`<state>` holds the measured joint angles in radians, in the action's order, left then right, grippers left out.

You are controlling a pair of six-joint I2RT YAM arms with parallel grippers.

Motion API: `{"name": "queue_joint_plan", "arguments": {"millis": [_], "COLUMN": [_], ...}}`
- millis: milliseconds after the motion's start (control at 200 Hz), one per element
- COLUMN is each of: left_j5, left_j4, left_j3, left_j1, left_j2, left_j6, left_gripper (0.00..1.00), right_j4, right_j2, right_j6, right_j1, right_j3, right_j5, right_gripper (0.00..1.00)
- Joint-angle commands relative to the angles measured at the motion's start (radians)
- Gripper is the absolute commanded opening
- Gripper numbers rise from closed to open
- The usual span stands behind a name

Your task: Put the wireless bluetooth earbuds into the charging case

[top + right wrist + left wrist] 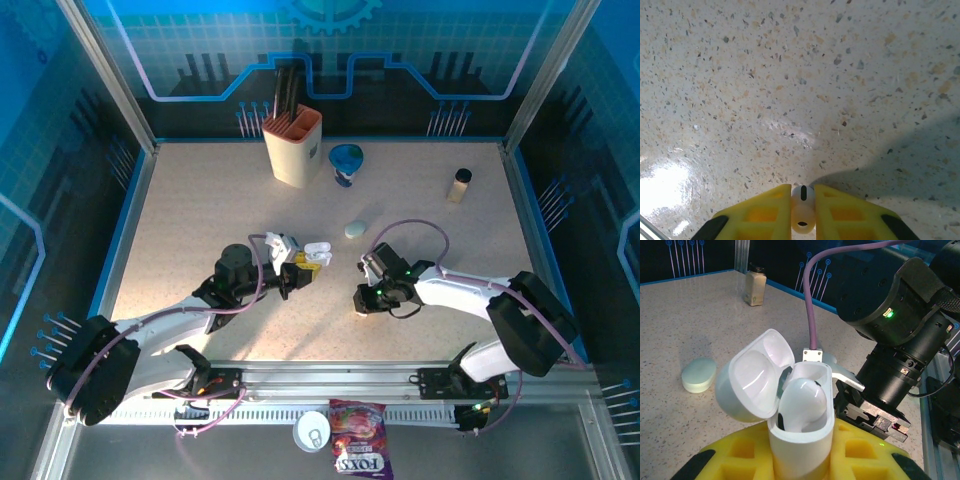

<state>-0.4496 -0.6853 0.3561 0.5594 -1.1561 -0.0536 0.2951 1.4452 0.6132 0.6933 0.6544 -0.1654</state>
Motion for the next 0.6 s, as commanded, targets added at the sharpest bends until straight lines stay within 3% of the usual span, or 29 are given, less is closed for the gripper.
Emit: {"name": "queue_joint_plan", "arguments": {"millis": [0,255,595], "left_j5": [0.004,0.018,0.093], "left_j4": [-0.013,-0.052,-0.223], "left_j3": [-0.012,-0.009,0.005], "left_j1": [0.007,0.008,0.045], "left_j2": [0.025,0.010,-0.076], "left_j6": [0.008,-0.008,-0.051], "left_gripper": [0.11,0.11,0.11], "right_j4": [0.016,-0.098,-0.518], "right_j2": [-0.024,-0.199,-0.597], "right_j6": [0.014,0.051,0.115], "right_j1": [-0.005,-0.006,-0.012], "right_j3": [0.000,-0.061,-0.210], "right_j5": [0.014,0.042,0.111], "right_gripper": [0.17,0.18,0.18]}}
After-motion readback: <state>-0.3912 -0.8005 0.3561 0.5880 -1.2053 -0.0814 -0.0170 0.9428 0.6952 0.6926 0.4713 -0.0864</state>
